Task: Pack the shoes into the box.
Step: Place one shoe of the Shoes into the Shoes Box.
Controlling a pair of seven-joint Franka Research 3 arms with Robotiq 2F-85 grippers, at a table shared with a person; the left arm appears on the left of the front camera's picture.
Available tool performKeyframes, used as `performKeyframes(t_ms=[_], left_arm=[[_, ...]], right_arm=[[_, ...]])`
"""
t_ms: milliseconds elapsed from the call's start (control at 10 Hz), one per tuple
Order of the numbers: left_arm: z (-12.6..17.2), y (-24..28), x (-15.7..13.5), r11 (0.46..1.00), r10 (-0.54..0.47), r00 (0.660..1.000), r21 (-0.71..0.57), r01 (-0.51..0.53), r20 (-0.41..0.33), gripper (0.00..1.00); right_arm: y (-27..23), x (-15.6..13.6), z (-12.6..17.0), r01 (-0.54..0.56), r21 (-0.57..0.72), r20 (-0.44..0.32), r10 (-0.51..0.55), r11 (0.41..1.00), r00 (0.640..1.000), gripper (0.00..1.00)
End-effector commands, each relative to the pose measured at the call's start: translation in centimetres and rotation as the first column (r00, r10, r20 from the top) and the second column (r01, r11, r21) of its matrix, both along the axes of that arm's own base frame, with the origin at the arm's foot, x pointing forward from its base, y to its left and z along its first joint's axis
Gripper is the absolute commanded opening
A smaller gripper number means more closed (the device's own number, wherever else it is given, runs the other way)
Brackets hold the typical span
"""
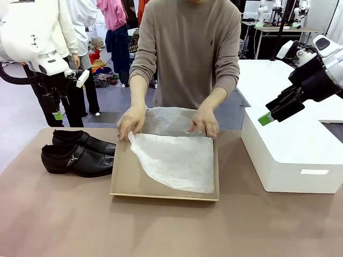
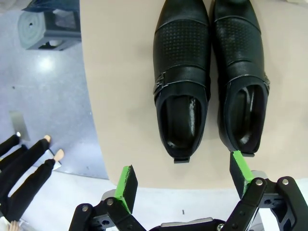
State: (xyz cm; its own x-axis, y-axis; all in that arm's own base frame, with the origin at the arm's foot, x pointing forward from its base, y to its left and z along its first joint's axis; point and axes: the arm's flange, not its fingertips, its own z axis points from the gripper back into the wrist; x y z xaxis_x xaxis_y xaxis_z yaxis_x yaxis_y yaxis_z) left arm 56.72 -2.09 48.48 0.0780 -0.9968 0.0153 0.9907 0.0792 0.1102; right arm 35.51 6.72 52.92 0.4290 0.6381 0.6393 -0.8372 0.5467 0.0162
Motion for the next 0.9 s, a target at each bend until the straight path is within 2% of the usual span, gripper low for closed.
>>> performKeyframes(t_ms=[0, 400, 800], left_arm=[[-0.4, 0.4, 0.8, 1.0, 0.001, 1.0, -0.019, -0.001, -0.017, 1.0], [-1.7, 0.9, 4.3, 0.999, -0.013, 0.999, -0.03, 0.012, -0.044, 1.0], [-4.4, 0.8, 6.2, 0.999, 0.012, 0.999, -0.029, -0.013, -0.048, 1.0]], right_arm=[[0.0, 0.1, 0.0, -0.005, 0.013, 0.003, 0.005, 1.0, 1.0, 1.0], [0.0, 0.1, 0.0, -0.005, 0.013, 0.003, 0.005, 1.0, 1.0, 1.0], [0.0, 0.1, 0.0, -0.005, 0.013, 0.003, 0.005, 1.0, 1.0, 1.0]])
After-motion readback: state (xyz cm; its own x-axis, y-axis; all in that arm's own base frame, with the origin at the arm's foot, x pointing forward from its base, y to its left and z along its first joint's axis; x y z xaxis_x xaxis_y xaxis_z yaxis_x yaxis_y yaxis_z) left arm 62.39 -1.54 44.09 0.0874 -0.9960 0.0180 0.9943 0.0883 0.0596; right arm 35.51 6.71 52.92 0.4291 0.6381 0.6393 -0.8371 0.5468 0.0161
